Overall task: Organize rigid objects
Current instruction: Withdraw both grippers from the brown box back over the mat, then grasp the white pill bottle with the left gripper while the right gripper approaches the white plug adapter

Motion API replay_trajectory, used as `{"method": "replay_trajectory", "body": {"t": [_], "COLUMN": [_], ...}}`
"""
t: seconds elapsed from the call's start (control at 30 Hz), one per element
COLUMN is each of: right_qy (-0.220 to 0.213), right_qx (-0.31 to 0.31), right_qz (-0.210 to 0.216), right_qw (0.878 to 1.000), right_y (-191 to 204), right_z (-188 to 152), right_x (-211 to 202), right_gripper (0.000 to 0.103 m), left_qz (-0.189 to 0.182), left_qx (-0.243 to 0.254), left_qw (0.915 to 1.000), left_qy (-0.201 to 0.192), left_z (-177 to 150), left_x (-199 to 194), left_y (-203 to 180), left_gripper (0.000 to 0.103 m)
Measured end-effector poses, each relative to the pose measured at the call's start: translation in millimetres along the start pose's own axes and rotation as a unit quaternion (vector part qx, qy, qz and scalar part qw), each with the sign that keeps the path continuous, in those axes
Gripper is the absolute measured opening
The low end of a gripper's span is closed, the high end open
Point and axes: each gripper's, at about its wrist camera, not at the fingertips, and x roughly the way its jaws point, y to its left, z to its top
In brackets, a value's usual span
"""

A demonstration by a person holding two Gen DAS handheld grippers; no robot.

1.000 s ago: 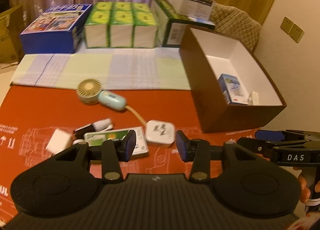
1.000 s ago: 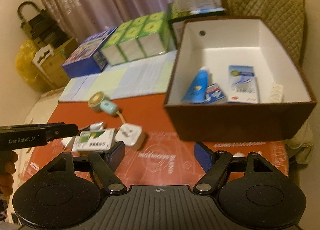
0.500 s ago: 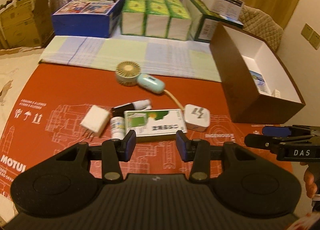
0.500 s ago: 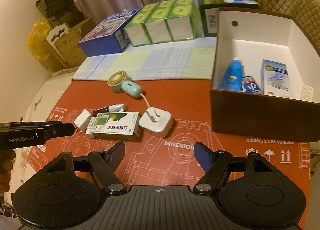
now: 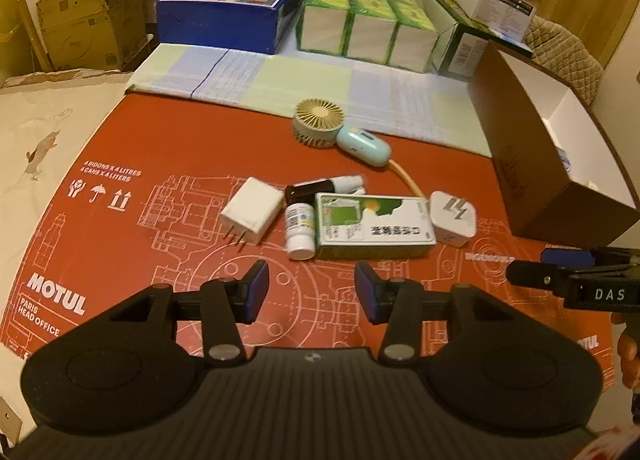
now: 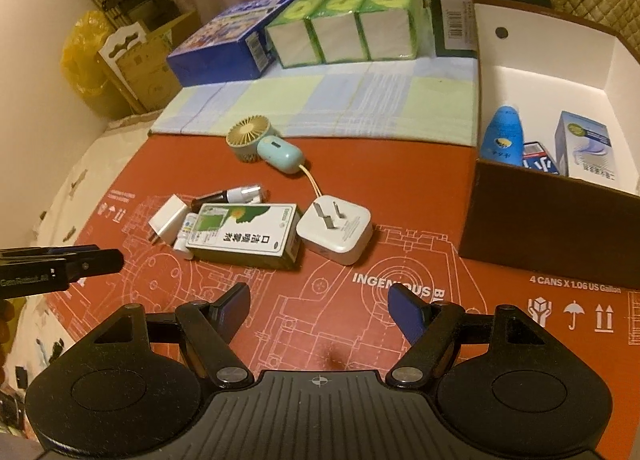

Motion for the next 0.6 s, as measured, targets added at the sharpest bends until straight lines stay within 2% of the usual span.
{"method": "replay_trajectory", "body": {"t": [0.4, 0.6], "right_qy": [-0.014, -0.028], "right_qx": [-0.072, -0.107], "right_qz": [-0.023, -0.025], "right_qw": [0.997, 0.994], "right_y": [5.4, 4.6], "right_z": [-0.4, 7.9], "right_x": [28.2, 44.7], "right_gripper": [0.072, 0.063], "left_qz": [0.013, 0.012], "left_qx": [0.0, -0.002], "left_qw": [0.9999, 0.9999], "left_qy": [0.004, 0.005], "left_z": [-4.4, -3.3], "left_x": [19.1, 28.3], "left_y": [13.4, 16.7], "left_gripper": [0.042, 0.042]}}
